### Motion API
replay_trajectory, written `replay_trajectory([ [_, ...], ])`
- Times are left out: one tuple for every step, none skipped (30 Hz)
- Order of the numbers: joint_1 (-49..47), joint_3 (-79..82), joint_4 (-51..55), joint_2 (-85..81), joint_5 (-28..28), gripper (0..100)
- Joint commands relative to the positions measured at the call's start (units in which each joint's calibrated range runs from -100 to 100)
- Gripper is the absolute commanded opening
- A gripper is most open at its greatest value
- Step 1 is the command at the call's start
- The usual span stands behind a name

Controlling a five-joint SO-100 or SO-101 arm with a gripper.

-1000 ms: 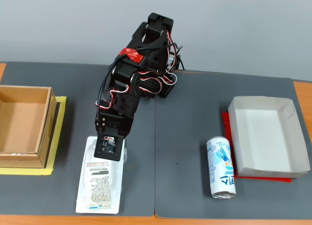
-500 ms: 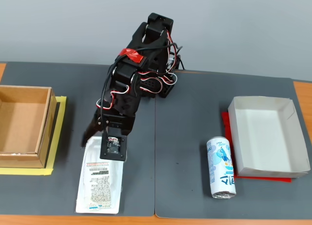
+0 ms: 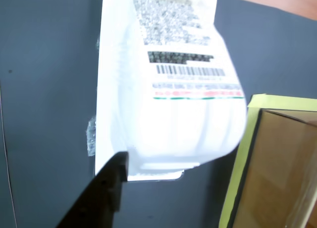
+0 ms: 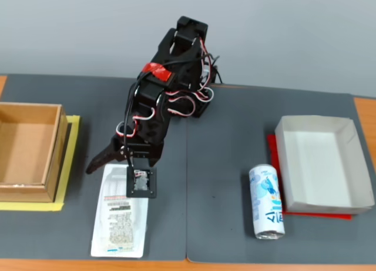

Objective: Pick the sandwich and put it in the gray box

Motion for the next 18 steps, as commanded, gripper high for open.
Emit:
replay_trajectory([
  [0.1, -3.1, -0.6, 0.4, 0.2, 46],
  [0.1, -3.1, -0.7, 0.7, 0.2, 46],
  [0.1, -3.1, -0.7, 1.0, 0.2, 46],
  [0.1, -3.1, -0.7, 1.2, 0.2, 46],
  [0.1, -3.1, -0.8, 1.6, 0.1, 46],
  [0.1, -3.1, -1.6, 1.9, 0.1, 46],
  [0.2, -3.1, -2.5, 2.3, 0.1, 46],
  [0.3, -3.1, -3.5, 2.6, 0.1, 45],
  [0.3, -3.1, -4.4, 2.9, 0.2, 45],
  [0.3, -3.1, -5.1, 3.3, 0.2, 45],
  [0.3, -3.2, -5.7, 3.7, 0.2, 45],
  [0.3, -3.2, -6.2, 4.1, 0.2, 45],
  [0.3, -3.2, -6.7, 4.5, 0.2, 45],
  [0.3, -3.2, -6.8, 4.9, 0.2, 45],
  [0.2, -3.2, -7.1, 5.3, 0.2, 45],
  [0.2, -3.2, -7.3, 5.7, 0.2, 45],
  [0.2, -3.2, -7.8, 6.1, 0.2, 45],
  [0.2, -3.2, -8.3, 6.6, 0.2, 45],
])
